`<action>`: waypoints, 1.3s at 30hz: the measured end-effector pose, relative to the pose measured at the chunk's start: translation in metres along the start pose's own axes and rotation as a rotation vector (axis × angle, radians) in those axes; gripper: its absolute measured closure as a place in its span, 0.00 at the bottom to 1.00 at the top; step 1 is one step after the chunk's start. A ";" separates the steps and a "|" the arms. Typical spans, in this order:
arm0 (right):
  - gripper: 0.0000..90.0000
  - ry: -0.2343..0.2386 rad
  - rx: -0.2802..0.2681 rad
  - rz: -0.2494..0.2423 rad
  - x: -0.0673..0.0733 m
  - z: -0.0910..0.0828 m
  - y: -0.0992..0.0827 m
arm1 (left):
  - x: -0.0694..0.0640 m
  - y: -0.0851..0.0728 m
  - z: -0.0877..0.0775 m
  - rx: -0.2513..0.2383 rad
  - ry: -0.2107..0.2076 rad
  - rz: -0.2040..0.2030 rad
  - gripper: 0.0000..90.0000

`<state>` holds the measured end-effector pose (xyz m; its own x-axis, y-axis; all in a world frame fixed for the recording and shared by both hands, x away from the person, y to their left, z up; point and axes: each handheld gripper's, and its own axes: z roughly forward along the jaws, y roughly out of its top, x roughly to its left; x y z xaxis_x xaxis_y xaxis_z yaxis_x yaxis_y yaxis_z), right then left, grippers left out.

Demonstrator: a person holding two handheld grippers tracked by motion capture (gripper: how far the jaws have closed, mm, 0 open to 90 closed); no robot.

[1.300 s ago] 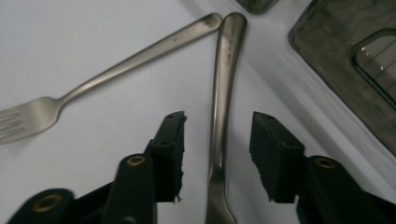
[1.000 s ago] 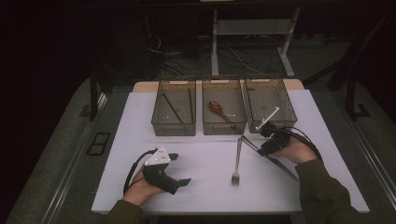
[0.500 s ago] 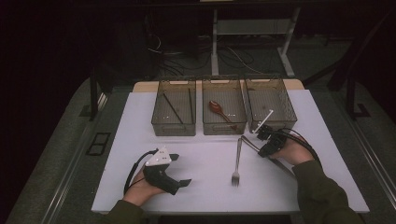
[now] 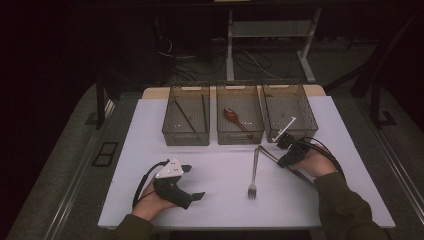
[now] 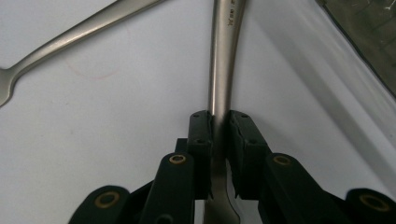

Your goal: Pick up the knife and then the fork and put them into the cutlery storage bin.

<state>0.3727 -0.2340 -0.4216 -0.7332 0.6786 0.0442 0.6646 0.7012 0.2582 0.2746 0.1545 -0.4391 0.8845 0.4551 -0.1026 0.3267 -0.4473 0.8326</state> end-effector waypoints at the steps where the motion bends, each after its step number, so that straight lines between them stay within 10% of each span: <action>1: 0.89 0.005 -0.001 0.005 -0.001 -0.001 -0.001 | 0.000 0.000 0.000 -0.002 0.000 -0.002 0.00; 39: 0.89 0.085 -0.295 0.084 -0.014 -0.052 -0.042 | 0.000 0.001 -0.003 -0.009 0.008 0.001 0.00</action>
<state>0.3481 -0.2842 -0.3831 -0.6950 0.7023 0.1543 0.6620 0.5412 0.5186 0.2737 0.1560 -0.4371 0.8821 0.4610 -0.0970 0.3226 -0.4409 0.8376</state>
